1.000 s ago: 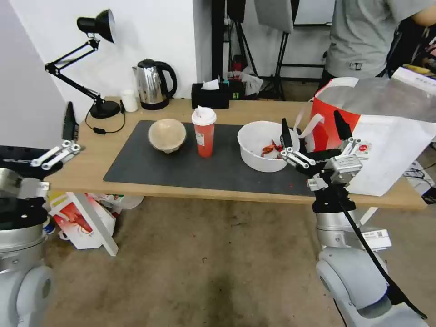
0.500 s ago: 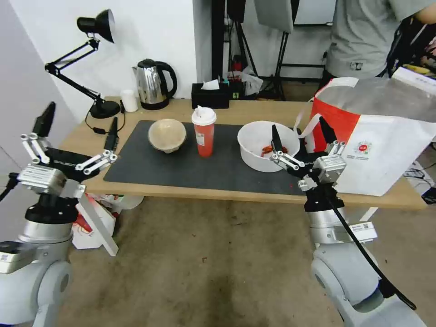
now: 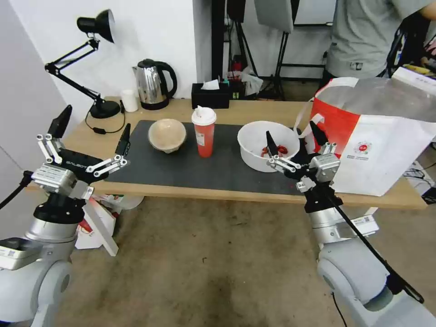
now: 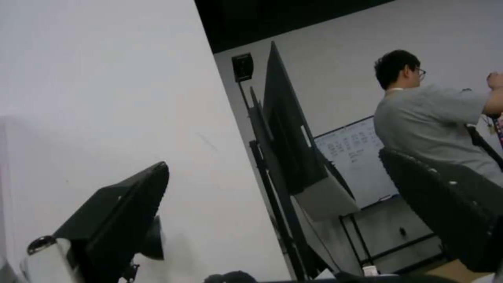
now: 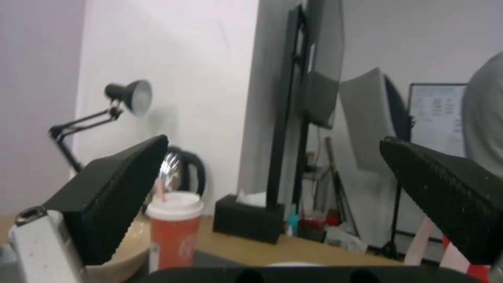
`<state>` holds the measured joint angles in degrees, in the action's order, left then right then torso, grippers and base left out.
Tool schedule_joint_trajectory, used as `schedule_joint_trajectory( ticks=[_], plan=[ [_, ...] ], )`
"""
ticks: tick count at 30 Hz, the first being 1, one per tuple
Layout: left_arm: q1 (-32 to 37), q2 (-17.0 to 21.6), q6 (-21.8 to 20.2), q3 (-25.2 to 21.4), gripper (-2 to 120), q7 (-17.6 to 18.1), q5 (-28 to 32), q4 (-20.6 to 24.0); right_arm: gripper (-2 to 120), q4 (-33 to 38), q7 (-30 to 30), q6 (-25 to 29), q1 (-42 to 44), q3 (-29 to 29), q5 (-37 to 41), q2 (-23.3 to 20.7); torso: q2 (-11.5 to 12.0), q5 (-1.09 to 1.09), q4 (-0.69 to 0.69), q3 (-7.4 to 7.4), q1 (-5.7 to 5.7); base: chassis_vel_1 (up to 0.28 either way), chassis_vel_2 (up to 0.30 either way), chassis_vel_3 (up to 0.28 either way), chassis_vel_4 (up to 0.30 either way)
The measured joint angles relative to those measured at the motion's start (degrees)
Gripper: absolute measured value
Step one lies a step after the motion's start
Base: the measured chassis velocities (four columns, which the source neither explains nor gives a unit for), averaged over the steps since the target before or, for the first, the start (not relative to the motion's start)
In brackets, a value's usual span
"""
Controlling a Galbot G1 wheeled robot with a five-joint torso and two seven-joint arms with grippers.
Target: Pick up the trash from the table and place it into the takeout bag.
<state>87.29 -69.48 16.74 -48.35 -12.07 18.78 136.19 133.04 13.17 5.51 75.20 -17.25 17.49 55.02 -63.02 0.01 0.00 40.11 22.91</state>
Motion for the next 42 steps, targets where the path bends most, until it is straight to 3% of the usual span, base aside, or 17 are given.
schedule_joint_trajectory(
  ticks=[11,17,26,29,38,42],
  plan=[
    [0.8,0.3,0.1,-1.6,100,0.2,0.4,0.0,100,1.4,-2.6,-7.7,-3.5,-1.6,13.6,-11.4,0.0,0.00,0.00,0.00,0.00,0.000,0.000,0.000,0.000],
    [0.9,-0.7,0.1,-0.6,100,0.2,-0.1,0.2,100,2.2,-3.1,-15.2,-10.7,-0.9,23.0,-18.1,0.0,-0.01,0.01,0.00,0.00,0.000,0.000,0.000,0.000],
    [1.1,-1.5,0.3,0.0,100,0.2,-1.1,0.2,100,-0.3,-6.1,-20.0,-20.4,-0.1,31.8,-25.3,0.0,0.00,0.01,0.00,0.01,0.000,0.000,0.000,0.000],
    [1.1,-1.7,0.3,0.7,100,0.2,-1.6,0.2,100,-2.3,-9.5,-22.2,-25.7,1.6,35.8,-29.2,0.0,0.00,0.00,0.00,0.00,0.000,0.000,0.000,0.000],
    [0.5,-2.6,0.5,2.8,100,0.2,-3.4,-0.7,100,-7.8,-18.0,-27.4,-39.4,9.6,36.2,-33.6,0.0,-0.01,0.00,0.00,0.00,0.000,0.000,0.000,0.000],
    [0.1,-2.8,0.7,3.4,100,0.1,-4.0,-1.4,100,-10.4,-22.8,-31.4,-44.2,14.2,31.0,-33.7,0.0,0.00,0.00,0.00,0.01,0.000,0.000,0.000,0.000]
  ],
)
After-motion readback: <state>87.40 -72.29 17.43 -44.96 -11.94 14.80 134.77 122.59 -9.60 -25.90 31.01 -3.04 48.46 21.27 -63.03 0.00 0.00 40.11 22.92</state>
